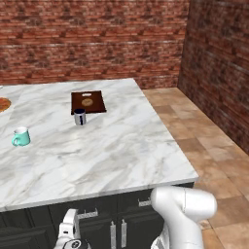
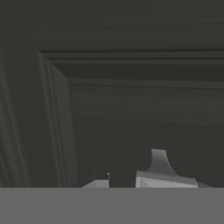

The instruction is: Take the pizza cutter from the drawer on the left and place it on the dining counter for cutting.

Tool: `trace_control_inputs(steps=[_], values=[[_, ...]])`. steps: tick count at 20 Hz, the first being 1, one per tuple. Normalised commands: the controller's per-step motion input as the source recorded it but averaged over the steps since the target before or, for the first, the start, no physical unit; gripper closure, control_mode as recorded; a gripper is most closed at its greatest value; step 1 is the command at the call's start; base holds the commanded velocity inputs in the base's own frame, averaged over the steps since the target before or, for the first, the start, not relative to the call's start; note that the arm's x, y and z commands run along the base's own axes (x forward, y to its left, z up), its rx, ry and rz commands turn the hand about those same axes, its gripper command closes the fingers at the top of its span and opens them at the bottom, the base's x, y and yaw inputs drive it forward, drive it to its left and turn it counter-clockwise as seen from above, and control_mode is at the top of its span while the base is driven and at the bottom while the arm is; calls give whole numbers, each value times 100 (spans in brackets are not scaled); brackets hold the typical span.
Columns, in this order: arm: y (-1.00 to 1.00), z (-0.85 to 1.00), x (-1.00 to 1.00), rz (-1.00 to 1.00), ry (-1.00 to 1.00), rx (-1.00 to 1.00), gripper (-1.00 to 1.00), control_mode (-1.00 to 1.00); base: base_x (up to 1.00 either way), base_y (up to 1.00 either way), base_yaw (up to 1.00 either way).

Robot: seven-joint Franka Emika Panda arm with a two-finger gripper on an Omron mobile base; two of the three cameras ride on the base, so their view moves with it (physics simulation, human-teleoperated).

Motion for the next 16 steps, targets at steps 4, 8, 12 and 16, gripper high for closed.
trace_control_inputs(steps=[4,8,12,16], values=[[29,-56,-56,0,0,0,100,-100,0,0,0],[26,-53,-59,0,0,0,100,-100,0,0,0],[21,-49,-58,-1,0,0,100,-100,0,0,0],[22,-49,-56,0,0,0,100,-100,0,0,0]])
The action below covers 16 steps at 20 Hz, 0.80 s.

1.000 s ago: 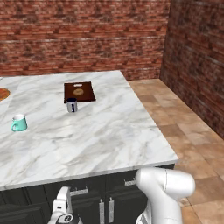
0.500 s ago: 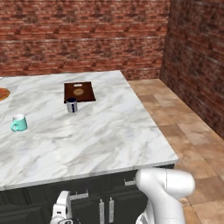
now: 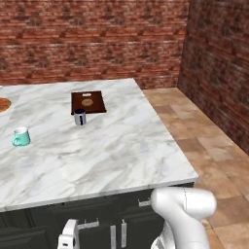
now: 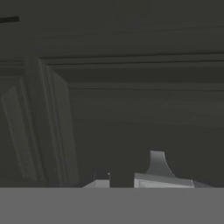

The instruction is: Take the pizza cutter from the drawer on the left and place it on the dining counter for cutting.

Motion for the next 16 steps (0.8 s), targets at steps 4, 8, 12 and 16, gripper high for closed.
trace_control_inputs(steps=[4,8,12,16], values=[[19,-44,-51,0,0,0,100,-100,0,0,0],[15,-34,-40,0,1,0,100,-100,0,0,0],[14,-28,-37,0,1,0,100,-100,0,0,0],[10,-29,-34,0,7,1,100,-100,0,0,0]])
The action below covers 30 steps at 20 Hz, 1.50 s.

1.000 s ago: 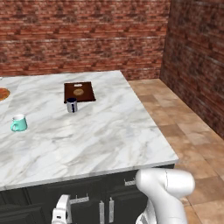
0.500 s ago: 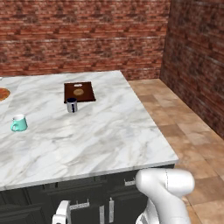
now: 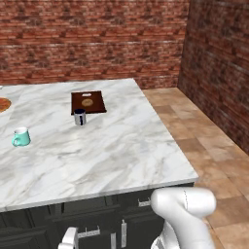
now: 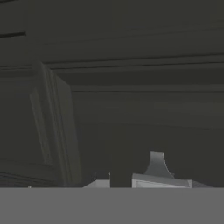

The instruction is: Take the pizza cutter from the drawer on the left and place it on the dining counter for cutting.

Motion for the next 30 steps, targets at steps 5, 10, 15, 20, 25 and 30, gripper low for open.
trace_control_inputs(steps=[5,10,15,20,25,30], values=[[5,-32,-35,0,11,2,100,-100,0,0,0],[10,-33,-29,0,14,1,100,-100,0,0,0],[12,-32,-31,0,10,0,100,-100,0,0,0],[23,-40,-45,0,4,0,100,-100,0,0,0],[27,-50,-53,0,0,0,100,-100,0,0,0],[31,-56,-58,0,0,0,100,-100,0,0,0]])
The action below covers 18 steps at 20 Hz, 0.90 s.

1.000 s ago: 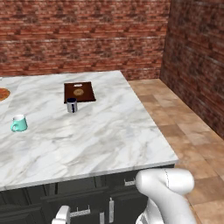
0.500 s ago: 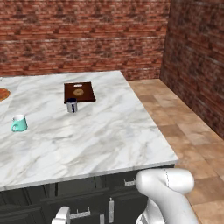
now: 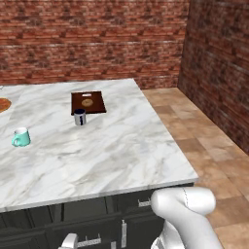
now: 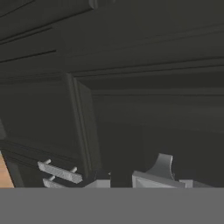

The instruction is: Take the pizza cutter from the drawer on the left and place it on the dining counter for cutting.

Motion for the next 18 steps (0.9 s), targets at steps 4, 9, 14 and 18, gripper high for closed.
trace_control_inputs(steps=[4,9,14,18], values=[[32,-57,-57,0,0,0,100,-100,0,0,0],[33,-55,-58,0,0,0,100,-100,0,0,0],[33,-51,-63,0,0,0,100,-100,0,0,0],[33,-47,-67,0,0,0,100,-100,0,0,0]])
